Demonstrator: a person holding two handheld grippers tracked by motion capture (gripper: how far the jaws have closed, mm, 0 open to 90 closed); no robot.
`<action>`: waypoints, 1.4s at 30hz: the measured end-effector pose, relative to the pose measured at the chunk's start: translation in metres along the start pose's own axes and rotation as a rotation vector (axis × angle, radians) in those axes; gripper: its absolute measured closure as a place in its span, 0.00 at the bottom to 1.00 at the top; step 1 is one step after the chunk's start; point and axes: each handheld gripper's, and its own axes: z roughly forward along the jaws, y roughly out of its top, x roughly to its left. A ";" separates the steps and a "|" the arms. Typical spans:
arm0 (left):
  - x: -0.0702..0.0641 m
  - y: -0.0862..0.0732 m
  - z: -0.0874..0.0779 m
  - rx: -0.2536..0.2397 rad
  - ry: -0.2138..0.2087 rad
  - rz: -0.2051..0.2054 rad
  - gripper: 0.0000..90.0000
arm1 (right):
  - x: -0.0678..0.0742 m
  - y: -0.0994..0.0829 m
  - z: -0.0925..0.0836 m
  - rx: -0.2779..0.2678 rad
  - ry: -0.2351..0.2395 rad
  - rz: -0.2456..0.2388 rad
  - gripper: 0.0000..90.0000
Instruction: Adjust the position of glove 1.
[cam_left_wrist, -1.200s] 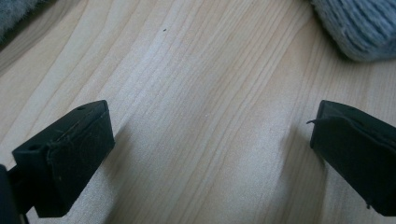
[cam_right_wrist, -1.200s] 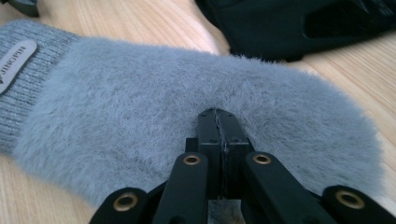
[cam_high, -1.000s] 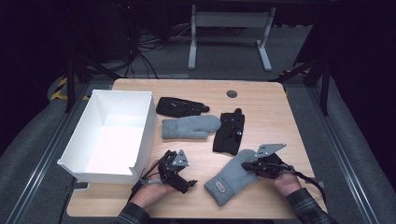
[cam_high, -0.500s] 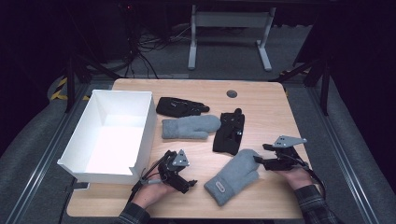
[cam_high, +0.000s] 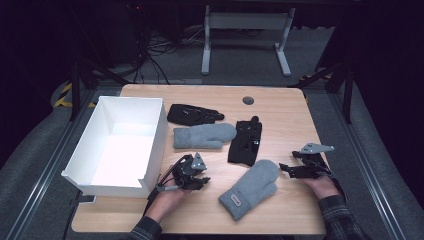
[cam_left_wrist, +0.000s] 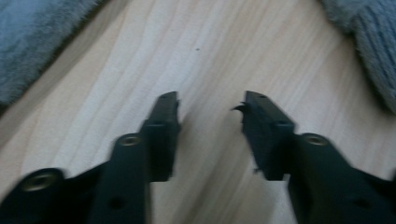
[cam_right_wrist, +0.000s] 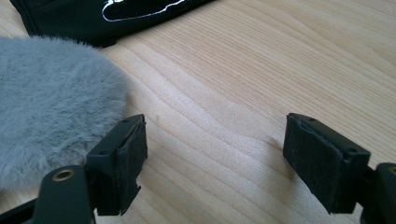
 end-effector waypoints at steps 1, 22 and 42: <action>0.001 0.002 0.000 0.004 0.009 -0.008 0.76 | 0.000 0.000 0.000 0.000 0.000 0.000 0.25; 0.082 0.052 0.002 -0.042 0.195 -0.232 1.00 | 0.000 0.000 0.001 0.007 0.006 -0.018 0.22; 0.086 0.050 0.021 0.057 0.152 -0.302 1.00 | 0.000 0.000 0.001 0.008 0.007 -0.022 0.21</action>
